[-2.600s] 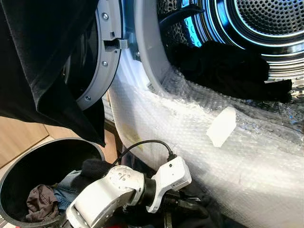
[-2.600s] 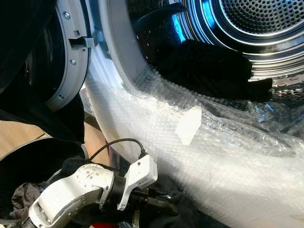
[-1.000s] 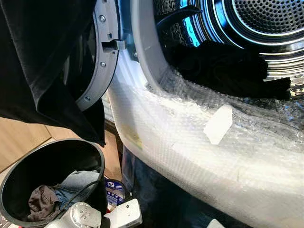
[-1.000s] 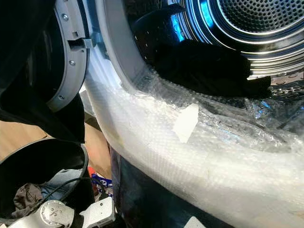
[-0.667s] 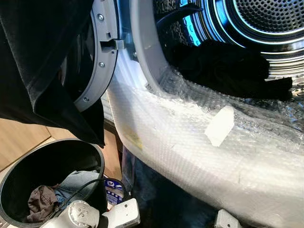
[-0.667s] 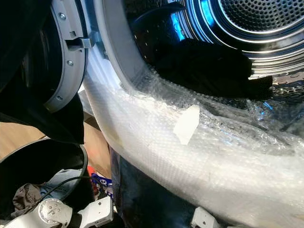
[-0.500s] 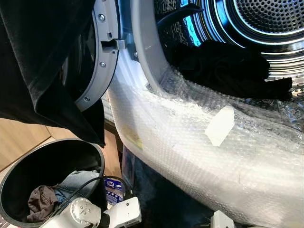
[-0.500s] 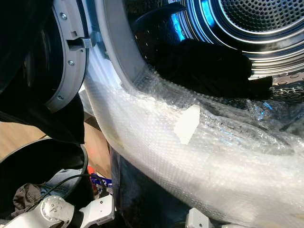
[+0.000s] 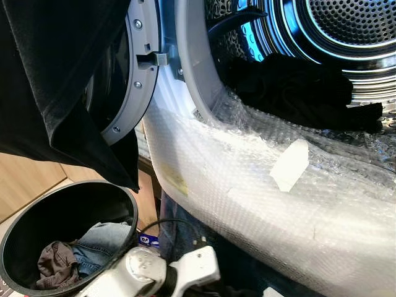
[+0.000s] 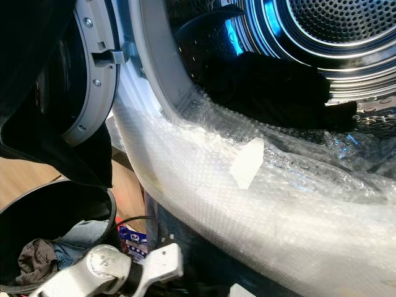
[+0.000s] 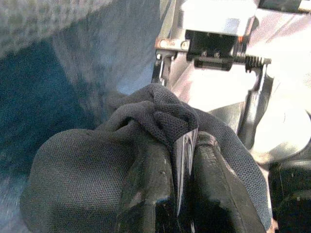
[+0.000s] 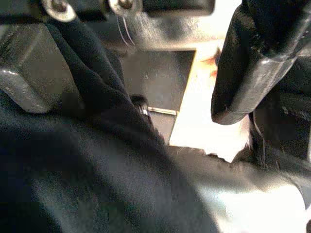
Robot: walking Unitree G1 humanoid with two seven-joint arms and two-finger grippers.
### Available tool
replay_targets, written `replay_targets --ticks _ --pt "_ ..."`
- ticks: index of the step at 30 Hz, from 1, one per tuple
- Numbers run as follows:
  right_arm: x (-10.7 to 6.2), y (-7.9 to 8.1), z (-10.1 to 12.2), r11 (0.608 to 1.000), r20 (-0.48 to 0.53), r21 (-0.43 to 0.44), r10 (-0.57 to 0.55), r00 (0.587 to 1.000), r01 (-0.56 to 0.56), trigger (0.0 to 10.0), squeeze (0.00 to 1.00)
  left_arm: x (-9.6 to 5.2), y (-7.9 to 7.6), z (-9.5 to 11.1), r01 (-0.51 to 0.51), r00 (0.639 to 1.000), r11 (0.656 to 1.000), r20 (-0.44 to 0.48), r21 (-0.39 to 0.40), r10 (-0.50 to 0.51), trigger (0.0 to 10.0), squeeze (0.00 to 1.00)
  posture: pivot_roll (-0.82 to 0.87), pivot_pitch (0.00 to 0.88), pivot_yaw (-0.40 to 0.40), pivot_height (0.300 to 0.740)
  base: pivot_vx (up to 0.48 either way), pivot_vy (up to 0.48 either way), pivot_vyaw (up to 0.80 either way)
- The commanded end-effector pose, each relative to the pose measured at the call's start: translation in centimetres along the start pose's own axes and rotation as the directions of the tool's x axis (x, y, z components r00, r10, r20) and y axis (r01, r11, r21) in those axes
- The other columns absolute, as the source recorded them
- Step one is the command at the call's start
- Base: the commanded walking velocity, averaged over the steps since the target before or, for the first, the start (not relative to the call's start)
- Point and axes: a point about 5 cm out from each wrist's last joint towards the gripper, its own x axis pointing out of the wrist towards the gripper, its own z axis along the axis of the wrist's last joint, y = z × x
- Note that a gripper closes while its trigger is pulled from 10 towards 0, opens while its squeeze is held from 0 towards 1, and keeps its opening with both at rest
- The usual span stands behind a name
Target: Clothes washing
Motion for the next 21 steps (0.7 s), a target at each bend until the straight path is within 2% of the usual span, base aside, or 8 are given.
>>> replay_targets --ticks 1,9,14,15,16,17,18,21 --pt "-0.3 0.1 0.9 0.999 0.051 0.008 -0.033 0.998 0.033 10.0 1.00 0.4 0.0 0.5 0.003 1.000 0.999 0.003 0.034 -0.003 0.0 0.00 0.03 0.071 -0.039 0.740 0.000 0.000 0.00" --pt "-0.4 1.9 2.8 0.996 0.191 0.088 -0.049 0.980 0.033 10.0 1.00 2.6 1.4 2.6 -0.090 0.992 0.995 0.097 0.053 0.085 0.0 0.00 0.02 0.080 -0.040 0.740 0.000 0.000 0.00" --pt "-0.1 2.0 3.0 0.990 0.197 0.117 -0.098 0.975 0.076 10.0 1.00 3.2 1.3 3.5 -0.082 0.986 0.996 0.147 0.032 0.077 0.0 0.00 0.00 0.083 -0.035 0.740 0.000 0.000 0.00" --pt "0.1 1.9 3.3 0.986 0.205 0.139 -0.124 0.971 0.096 10.0 0.93 3.4 1.2 3.6 -0.080 0.985 0.996 0.153 0.030 0.074 0.0 0.00 0.00 0.082 -0.035 0.740 0.000 0.000 0.00" --pt "0.4 1.7 3.5 0.981 0.218 0.156 -0.150 0.964 0.118 10.0 0.15 3.6 1.1 3.7 -0.080 0.985 0.996 0.159 0.028 0.075 0.0 0.00 0.00 0.082 -0.035 0.740 0.000 0.000 0.00" --pt "0.4 1.7 3.5 0.981 0.218 0.156 -0.150 0.964 0.118 10.0 0.15 3.6 1.1 3.7 -0.080 0.985 0.996 0.159 0.028 0.075 0.0 0.00 0.00 0.082 -0.035 0.740 0.000 0.000 0.00" --pt "0.8 1.4 3.8 0.971 0.224 0.186 -0.192 0.955 0.152 10.0 0.00 3.8 1.0 4.0 -0.077 0.982 0.997 0.173 0.019 0.073 0.0 0.00 0.01 0.079 -0.038 0.740 0.000 0.000 0.00" --pt "1.2 0.7 3.7 0.951 0.211 0.227 -0.259 0.943 0.210 10.0 0.00 4.0 0.9 4.3 -0.070 0.979 0.997 0.192 0.011 0.067 0.0 0.00 0.01 0.079 -0.038 0.740 0.000 0.000 0.00"
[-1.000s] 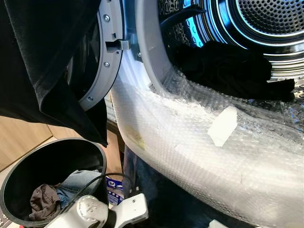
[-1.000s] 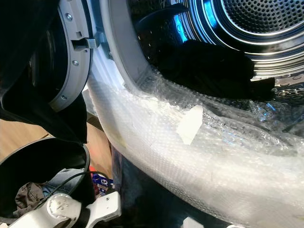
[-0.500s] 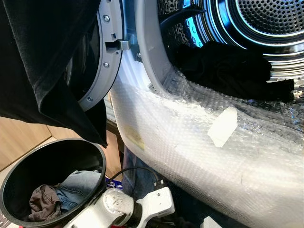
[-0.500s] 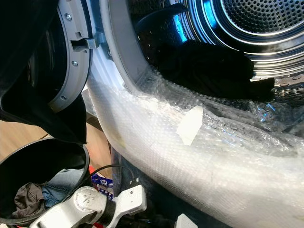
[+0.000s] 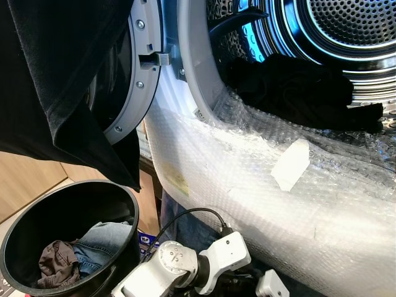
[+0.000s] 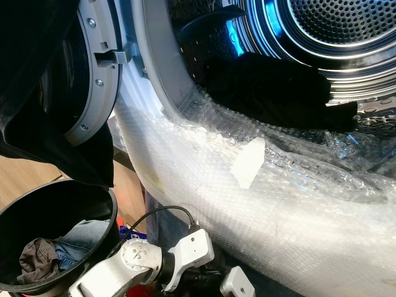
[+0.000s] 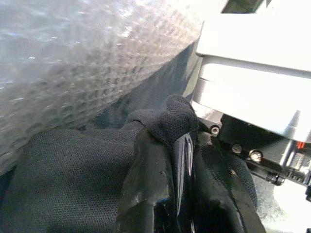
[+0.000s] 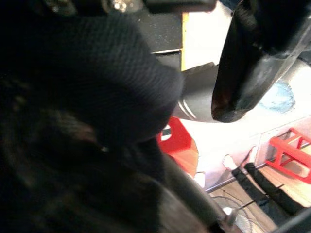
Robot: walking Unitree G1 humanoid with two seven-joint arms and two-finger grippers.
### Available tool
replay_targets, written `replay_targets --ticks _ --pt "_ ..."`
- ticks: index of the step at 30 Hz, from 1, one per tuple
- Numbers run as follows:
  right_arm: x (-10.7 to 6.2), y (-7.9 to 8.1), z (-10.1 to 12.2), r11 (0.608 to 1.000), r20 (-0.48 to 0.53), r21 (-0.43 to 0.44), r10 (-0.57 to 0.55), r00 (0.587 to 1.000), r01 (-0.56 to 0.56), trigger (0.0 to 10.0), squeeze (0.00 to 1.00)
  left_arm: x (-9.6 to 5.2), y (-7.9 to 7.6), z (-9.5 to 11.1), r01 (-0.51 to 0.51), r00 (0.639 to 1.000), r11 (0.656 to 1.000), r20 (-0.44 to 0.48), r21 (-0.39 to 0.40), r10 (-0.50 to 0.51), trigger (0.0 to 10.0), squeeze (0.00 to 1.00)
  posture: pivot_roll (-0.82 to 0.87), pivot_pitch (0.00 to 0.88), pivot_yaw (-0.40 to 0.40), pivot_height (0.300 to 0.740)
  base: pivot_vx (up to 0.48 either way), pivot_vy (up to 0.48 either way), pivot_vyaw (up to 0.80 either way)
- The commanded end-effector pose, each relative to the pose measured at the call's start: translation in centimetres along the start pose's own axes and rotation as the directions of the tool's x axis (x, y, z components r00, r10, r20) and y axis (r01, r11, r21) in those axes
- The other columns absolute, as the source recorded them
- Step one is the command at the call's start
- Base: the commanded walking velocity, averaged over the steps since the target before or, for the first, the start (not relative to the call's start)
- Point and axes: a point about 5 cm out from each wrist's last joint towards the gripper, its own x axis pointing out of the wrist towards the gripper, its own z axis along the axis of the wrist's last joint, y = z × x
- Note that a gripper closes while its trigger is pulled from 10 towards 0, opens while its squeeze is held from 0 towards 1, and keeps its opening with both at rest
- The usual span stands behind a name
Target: Clothes washing
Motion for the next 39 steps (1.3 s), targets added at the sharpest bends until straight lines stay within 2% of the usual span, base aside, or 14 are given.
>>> replay_targets --ticks 1,3,5,8,14,15,18,19,24,39 --pt "0.2 -0.4 0.4 0.999 0.012 0.007 -0.046 0.999 0.046 10.0 0.00 0.6 -0.6 0.9 0.037 0.998 0.999 0.044 0.010 -0.037 0.0 0.00 0.01 0.079 -0.038 0.740 0.000 0.000 0.00" --pt "1.0 -1.4 0.2 0.988 0.031 0.046 -0.152 0.988 0.150 10.0 0.00 0.7 -0.8 1.1 0.047 0.997 0.999 0.056 0.009 -0.047 0.0 0.00 0.01 0.072 -0.036 0.740 0.000 0.000 0.00" --pt "1.2 -1.3 0.3 0.987 0.059 0.070 -0.151 0.987 0.147 10.0 0.00 0.8 -0.9 1.1 0.048 0.997 0.999 0.056 0.011 -0.049 0.0 0.00 0.01 0.062 -0.036 0.740 0.000 0.000 0.00" --pt "1.4 -1.7 0.2 0.967 0.107 0.184 -0.200 0.974 0.178 10.0 0.00 0.6 -0.6 1.2 0.041 0.998 0.999 0.054 0.013 -0.041 0.0 0.00 0.01 0.055 -0.038 0.740 0.000 0.000 0.00" --pt "1.6 -2.3 0.2 0.941 0.145 0.260 -0.260 0.955 0.217 10.0 0.00 0.4 -0.6 1.3 0.040 0.997 0.999 0.059 0.013 -0.040 0.0 0.00 0.01 0.055 -0.038 0.740 0.000 0.000 0.00" --pt "1.6 -2.7 0.0 0.926 0.158 0.292 -0.293 0.943 0.238 10.0 0.00 0.4 -0.6 1.2 0.040 0.998 0.999 0.057 0.013 -0.040 0.0 0.00 0.02 0.047 -0.038 0.740 0.000 0.000 0.00" --pt "1.6 -2.9 -0.1 0.919 0.164 0.306 -0.308 0.937 0.249 10.0 0.00 0.3 -0.6 1.2 0.040 0.998 0.999 0.056 0.013 -0.040 0.0 0.00 0.02 0.047 -0.038 0.740 0.000 0.000 0.00" --pt "1.6 -2.7 -0.2 0.926 0.181 0.295 -0.295 0.938 0.234 0.0 0.00 0.3 -0.6 1.2 0.040 0.998 0.999 0.057 0.013 -0.040 0.0 0.00 0.02 0.040 -0.034 0.740 0.000 0.000 0.00" --pt "1.7 -2.2 -0.6 0.935 0.205 0.300 -0.257 0.944 0.190 0.0 0.00 0.2 -0.8 1.1 0.044 0.998 0.999 0.054 0.010 -0.044 0.0 0.00 0.02 0.038 -0.031 0.740 0.000 0.000 0.00" --pt "1.6 -2.2 -0.2 0.941 0.268 0.304 -0.234 0.935 0.148 0.0 0.00 0.0 -0.7 1.0 0.035 0.998 0.999 0.052 0.008 -0.035 0.0 0.00 0.03 0.046 -0.023 0.740 0.000 0.000 0.00"
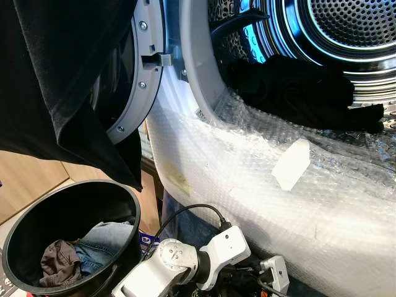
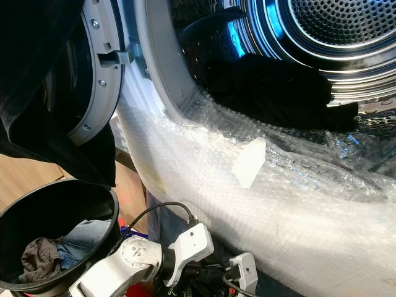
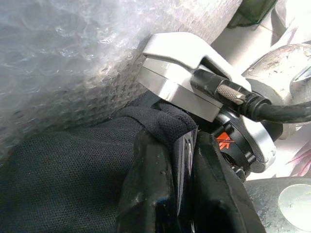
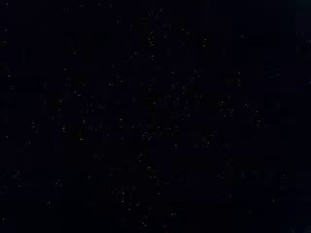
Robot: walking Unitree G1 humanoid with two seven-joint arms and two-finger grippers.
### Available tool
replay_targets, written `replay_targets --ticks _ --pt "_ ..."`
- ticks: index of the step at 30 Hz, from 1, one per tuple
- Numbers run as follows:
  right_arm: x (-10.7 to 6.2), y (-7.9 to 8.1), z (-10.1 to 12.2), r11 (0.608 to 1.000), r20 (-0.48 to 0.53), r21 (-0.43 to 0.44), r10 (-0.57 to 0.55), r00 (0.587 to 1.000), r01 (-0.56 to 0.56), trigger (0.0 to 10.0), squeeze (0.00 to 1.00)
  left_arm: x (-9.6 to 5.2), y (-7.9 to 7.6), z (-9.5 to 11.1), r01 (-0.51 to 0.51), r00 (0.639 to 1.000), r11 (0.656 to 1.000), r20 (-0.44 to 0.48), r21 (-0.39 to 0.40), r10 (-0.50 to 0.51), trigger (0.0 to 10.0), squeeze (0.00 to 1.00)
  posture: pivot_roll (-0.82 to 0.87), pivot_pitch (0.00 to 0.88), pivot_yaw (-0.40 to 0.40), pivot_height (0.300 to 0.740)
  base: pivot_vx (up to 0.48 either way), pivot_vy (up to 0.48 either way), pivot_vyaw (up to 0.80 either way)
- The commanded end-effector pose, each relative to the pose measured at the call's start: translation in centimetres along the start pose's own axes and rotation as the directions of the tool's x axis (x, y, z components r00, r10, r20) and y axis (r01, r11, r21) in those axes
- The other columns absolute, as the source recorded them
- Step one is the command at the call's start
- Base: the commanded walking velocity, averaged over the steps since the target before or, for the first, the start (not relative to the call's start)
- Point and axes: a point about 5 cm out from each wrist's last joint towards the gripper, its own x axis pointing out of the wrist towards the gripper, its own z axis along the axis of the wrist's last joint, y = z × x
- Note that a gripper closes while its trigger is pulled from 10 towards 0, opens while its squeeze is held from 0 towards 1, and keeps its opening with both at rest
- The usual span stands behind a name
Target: Clothes washing
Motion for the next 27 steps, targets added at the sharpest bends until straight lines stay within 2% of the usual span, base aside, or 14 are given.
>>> replay_targets --ticks 1,6,27 --pt "-0.1 0.0 0.5 1.000 0.046 0.001 0.012 0.999 -0.013 0.0 0.00 0.2 -1.0 0.6 0.055 0.998 0.998 0.026 0.013 -0.055 0.0 0.00 0.03 0.046 -0.023 0.740 0.000 0.000 0.00" --pt "-0.1 0.1 0.6 1.000 0.060 0.011 0.020 0.998 -0.021 0.0 0.00 0.1 -1.0 0.6 0.048 0.998 0.999 0.031 0.004 -0.048 0.0 0.00 0.03 0.047 -0.021 0.740 0.000 0.000 0.00" --pt "-0.3 1.7 1.1 0.984 0.096 0.001 0.176 0.980 -0.177 0.0 0.00 -0.9 -1.5 0.8 0.044 0.999 0.999 0.025 -0.012 -0.044 0.0 0.00 0.03 0.057 -0.023 0.740 0.000 0.000 0.00"
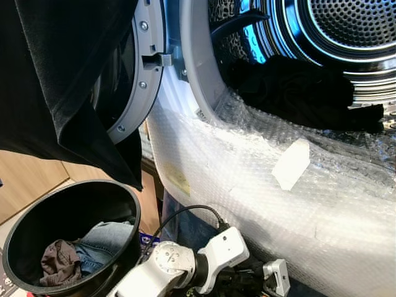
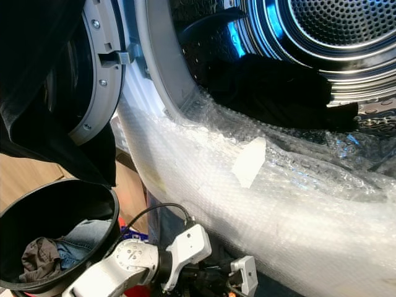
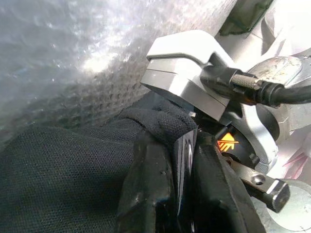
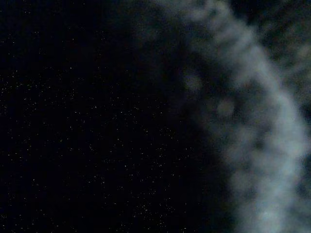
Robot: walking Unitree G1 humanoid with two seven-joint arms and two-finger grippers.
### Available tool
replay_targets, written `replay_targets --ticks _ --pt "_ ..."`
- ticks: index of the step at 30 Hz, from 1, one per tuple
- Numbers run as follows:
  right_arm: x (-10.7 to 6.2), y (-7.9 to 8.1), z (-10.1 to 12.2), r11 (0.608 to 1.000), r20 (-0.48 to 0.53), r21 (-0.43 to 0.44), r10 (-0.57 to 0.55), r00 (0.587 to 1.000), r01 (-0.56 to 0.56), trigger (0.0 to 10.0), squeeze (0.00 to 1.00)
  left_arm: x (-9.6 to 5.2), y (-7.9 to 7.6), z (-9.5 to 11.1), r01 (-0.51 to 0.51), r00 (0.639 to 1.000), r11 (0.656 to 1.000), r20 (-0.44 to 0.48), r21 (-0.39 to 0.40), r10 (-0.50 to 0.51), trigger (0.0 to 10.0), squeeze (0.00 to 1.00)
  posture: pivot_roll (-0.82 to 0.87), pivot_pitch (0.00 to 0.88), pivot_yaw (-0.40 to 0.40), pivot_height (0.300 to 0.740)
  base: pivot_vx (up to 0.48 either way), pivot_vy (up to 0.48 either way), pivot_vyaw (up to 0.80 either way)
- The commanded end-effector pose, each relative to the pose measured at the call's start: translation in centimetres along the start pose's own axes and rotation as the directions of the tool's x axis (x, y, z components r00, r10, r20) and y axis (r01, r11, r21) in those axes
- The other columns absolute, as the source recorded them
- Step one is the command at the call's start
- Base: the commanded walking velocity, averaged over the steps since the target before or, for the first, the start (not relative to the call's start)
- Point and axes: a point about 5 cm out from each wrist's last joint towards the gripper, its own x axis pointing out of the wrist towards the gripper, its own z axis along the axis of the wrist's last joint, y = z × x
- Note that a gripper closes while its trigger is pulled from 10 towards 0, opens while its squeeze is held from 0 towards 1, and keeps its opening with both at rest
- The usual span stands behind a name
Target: Clothes washing
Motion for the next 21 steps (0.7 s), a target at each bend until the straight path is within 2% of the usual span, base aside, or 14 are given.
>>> replay_targets --ticks 1,2,4,6,8,9,13,17,20,21 --pt "-0.1 1.0 1.0 0.996 0.027 -0.034 0.082 0.996 -0.081 0.0 0.00 -0.1 -0.8 0.0 0.025 1.000 1.000 -0.016 0.001 -0.025 6.4 0.00 0.03 0.057 -0.023 0.740 0.000 0.000 0.00" --pt "-0.3 1.1 0.9 0.995 0.021 -0.037 0.095 0.995 -0.094 0.0 0.00 -0.2 -0.8 0.0 0.018 1.000 1.000 -0.023 0.003 -0.018 10.0 0.00 0.04 0.065 -0.018 0.740 0.000 0.000 0.00" --pt "-0.7 1.2 0.7 0.992 -0.005 -0.044 0.116 0.993 -0.116 0.0 0.00 -0.5 -0.9 -0.3 0.014 0.999 1.000 -0.042 -0.003 -0.014 10.0 0.00 0.04 0.065 -0.018 0.740 0.000 0.000 0.00" --pt "-1.5 1.4 -0.2 0.982 -0.112 -0.073 0.166 0.980 -0.174 0.0 0.00 -1.2 -1.1 -0.8 0.003 0.998 1.000 -0.060 -0.016 -0.004 10.0 0.00 0.04 0.073 -0.013 0.740 0.000 0.000 0.00" --pt "-1.8 1.5 -0.4 0.978 -0.143 -0.076 0.183 0.973 -0.195 0.0 0.00 -1.4 -1.0 -1.0 -0.010 0.998 1.000 -0.061 -0.027 0.009 10.0 0.00 0.04 0.076 -0.013 0.740 0.000 0.000 0.00" --pt "-1.9 1.5 -0.4 0.976 -0.153 -0.078 0.189 0.970 -0.203 0.0 0.00 -1.6 -1.1 -1.1 -0.009 0.998 0.999 -0.061 -0.041 0.006 10.0 1.00 0.04 0.076 -0.013 0.740 0.000 0.000 0.00" --pt "-1.8 1.1 -0.5 0.977 -0.182 -0.094 0.174 0.968 -0.193 0.0 0.00 -2.7 -1.6 -1.0 0.013 0.999 0.998 -0.044 -0.061 -0.016 10.0 1.00 0.05 0.076 -0.014 0.740 0.000 0.000 0.00" --pt "-1.5 0.8 -0.4 0.979 -0.178 -0.097 0.162 0.971 -0.181 0.0 0.00 -3.2 -1.6 -1.1 0.001 0.997 0.999 -0.075 -0.054 -0.005 10.0 1.00 0.07 0.078 -0.017 0.740 0.000 0.000 0.00" --pt "-1.1 0.9 -0.7 0.976 -0.185 -0.096 0.175 0.967 -0.195 0.0 0.00 -3.7 -2.4 -1.1 0.021 0.997 0.998 -0.079 -0.062 -0.026 10.0 1.00 0.07 0.078 -0.010 0.740 0.000 0.000 0.00" --pt "-1.0 1.1 -0.7 0.975 -0.186 -0.098 0.180 0.966 -0.201 0.0 0.00 -4.0 -2.3 -1.1 -0.001 0.997 0.998 -0.079 -0.065 -0.004 10.0 1.00 0.07 0.078 -0.010 0.740 0.000 0.000 0.00"
